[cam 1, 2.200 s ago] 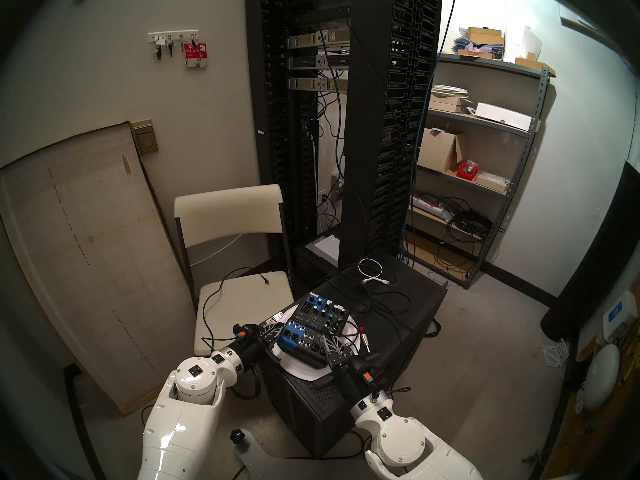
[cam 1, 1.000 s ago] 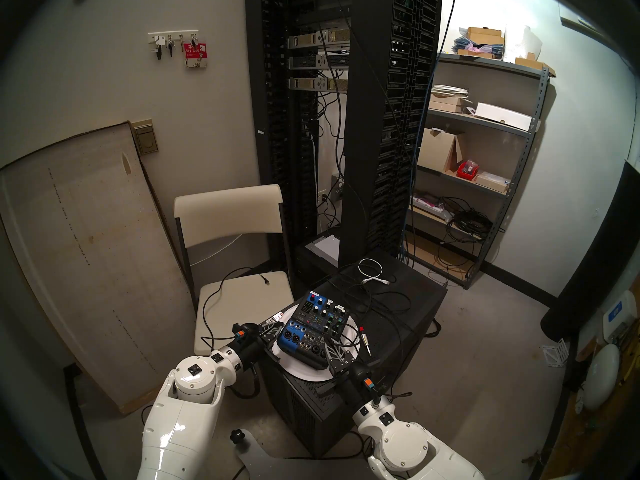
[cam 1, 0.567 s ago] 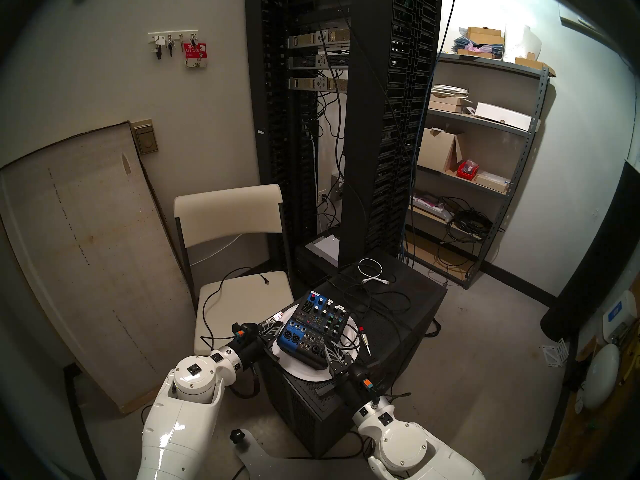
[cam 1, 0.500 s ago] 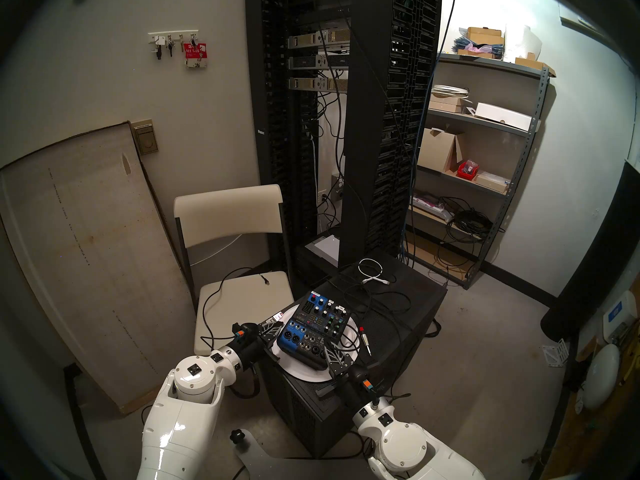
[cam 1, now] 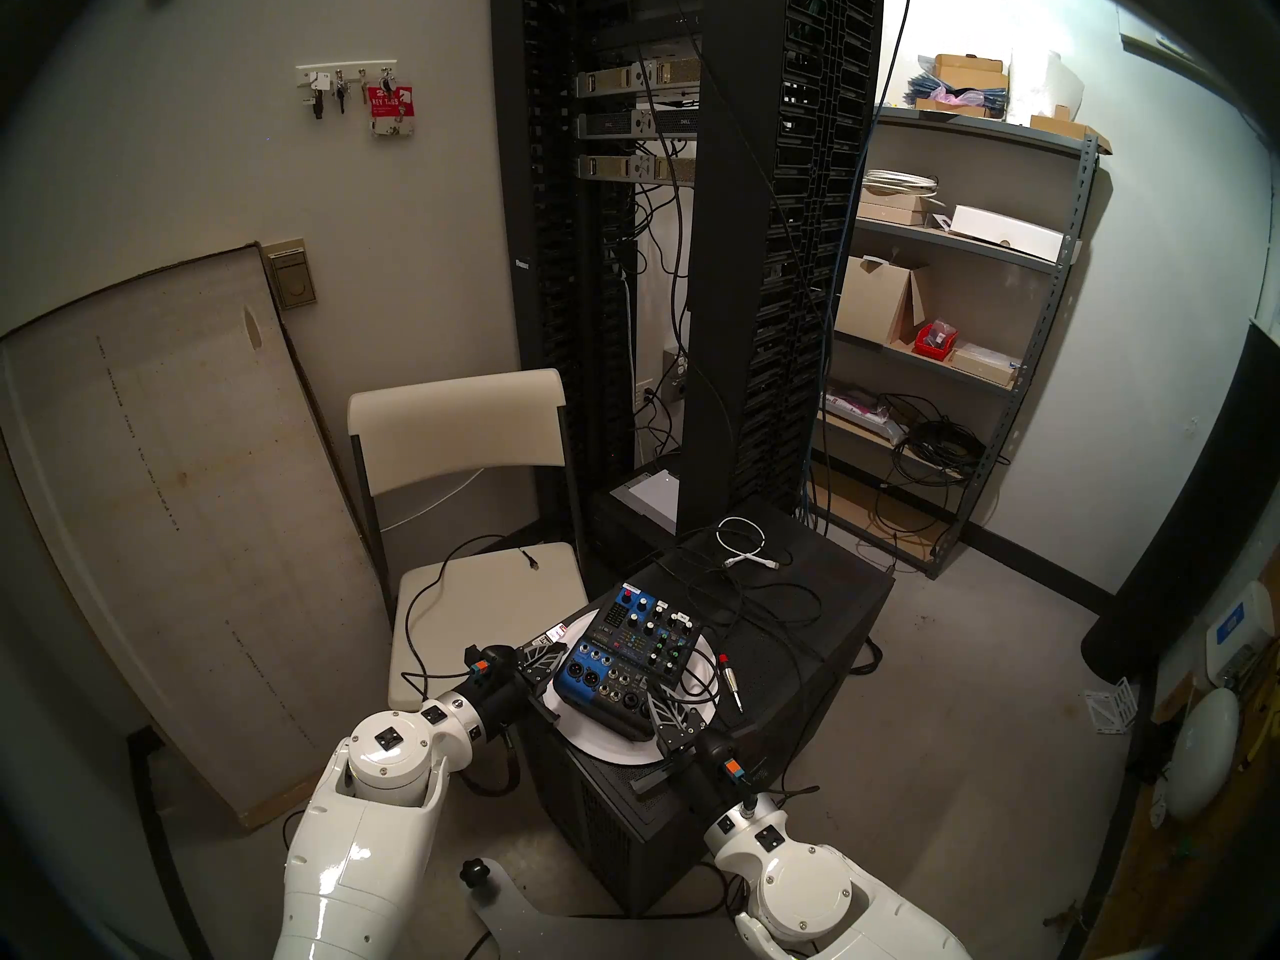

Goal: Insert aux cable

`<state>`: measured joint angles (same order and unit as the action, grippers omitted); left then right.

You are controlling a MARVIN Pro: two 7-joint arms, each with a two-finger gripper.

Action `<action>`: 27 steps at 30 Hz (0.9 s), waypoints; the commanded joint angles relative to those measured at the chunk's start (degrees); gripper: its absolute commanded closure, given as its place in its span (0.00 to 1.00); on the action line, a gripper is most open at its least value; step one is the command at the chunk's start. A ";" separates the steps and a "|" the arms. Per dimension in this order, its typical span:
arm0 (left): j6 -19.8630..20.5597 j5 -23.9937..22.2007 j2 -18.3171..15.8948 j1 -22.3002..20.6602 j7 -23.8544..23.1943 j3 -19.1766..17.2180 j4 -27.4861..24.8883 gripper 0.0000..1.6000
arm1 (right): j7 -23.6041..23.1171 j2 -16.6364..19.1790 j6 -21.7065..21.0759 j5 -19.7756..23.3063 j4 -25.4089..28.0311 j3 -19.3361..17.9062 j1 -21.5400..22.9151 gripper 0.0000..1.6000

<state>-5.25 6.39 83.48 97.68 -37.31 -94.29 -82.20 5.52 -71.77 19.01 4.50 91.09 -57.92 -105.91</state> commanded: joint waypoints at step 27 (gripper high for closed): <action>0.16 -0.62 0.72 -0.28 -0.15 -0.02 -2.63 0.84 | 0.34 0.98 -1.88 2.10 4.28 -0.28 -1.81 0.51</action>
<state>-5.13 6.33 83.69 97.68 -37.42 -94.29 -82.62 5.50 -70.70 16.65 6.56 94.15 -58.05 -107.35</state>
